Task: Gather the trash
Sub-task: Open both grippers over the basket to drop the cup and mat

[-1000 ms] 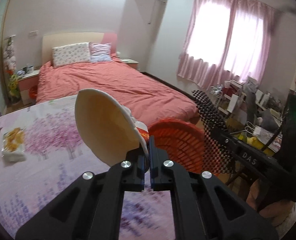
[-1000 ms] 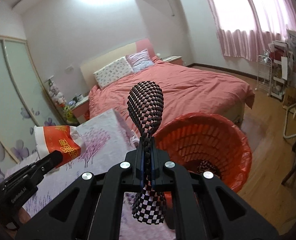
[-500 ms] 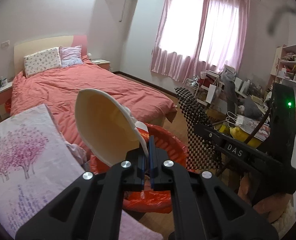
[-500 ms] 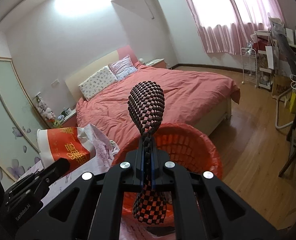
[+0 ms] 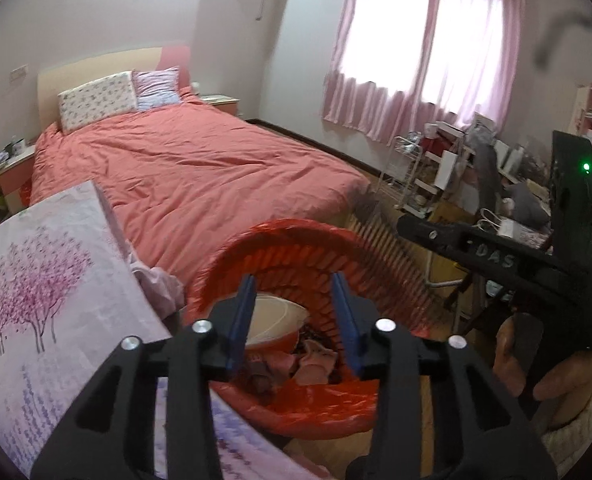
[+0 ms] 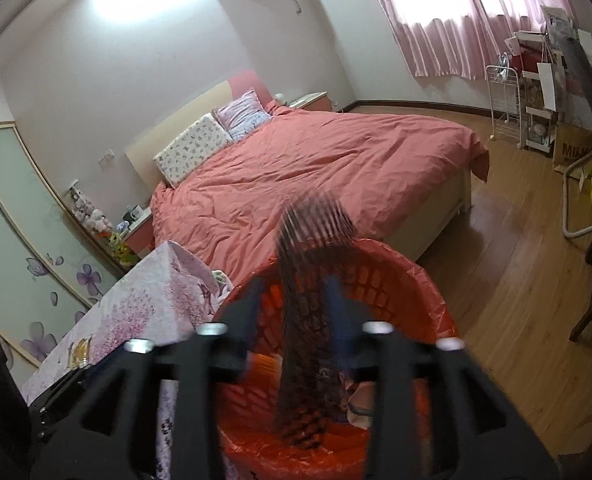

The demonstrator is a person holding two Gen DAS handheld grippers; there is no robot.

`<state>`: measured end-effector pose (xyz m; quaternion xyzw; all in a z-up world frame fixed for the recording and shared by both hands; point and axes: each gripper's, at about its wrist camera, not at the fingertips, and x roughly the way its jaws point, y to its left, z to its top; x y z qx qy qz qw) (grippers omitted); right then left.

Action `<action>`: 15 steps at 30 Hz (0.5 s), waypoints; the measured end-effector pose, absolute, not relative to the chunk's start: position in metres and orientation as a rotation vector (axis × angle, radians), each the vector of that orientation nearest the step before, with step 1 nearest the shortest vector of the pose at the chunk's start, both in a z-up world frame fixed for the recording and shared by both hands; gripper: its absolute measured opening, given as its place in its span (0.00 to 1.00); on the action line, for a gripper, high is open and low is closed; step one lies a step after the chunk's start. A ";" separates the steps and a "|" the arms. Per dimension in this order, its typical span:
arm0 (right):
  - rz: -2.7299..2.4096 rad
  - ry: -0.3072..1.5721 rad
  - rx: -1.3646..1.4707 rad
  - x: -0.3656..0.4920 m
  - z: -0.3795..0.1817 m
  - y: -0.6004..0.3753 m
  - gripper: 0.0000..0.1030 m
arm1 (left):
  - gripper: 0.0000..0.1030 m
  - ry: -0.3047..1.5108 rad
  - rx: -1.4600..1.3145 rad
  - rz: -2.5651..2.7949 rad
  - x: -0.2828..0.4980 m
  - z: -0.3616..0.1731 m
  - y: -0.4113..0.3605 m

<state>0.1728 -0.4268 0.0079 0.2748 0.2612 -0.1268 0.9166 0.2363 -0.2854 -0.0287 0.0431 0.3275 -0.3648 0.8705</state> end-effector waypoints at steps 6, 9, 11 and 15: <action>-0.267 0.567 0.534 0.171 0.005 -0.414 0.47 | 0.46 0.702 0.080 -0.706 0.249 -0.032 -0.262; -0.289 0.569 0.474 0.168 0.012 -0.403 0.55 | 0.54 0.683 0.087 -0.664 0.249 -0.029 -0.240; -0.303 0.562 0.433 0.167 0.017 -0.395 0.60 | 0.62 0.664 0.095 -0.625 0.247 -0.026 -0.227; -0.322 0.545 0.352 0.165 0.028 -0.372 0.70 | 0.74 0.634 0.099 -0.521 0.244 -0.020 -0.178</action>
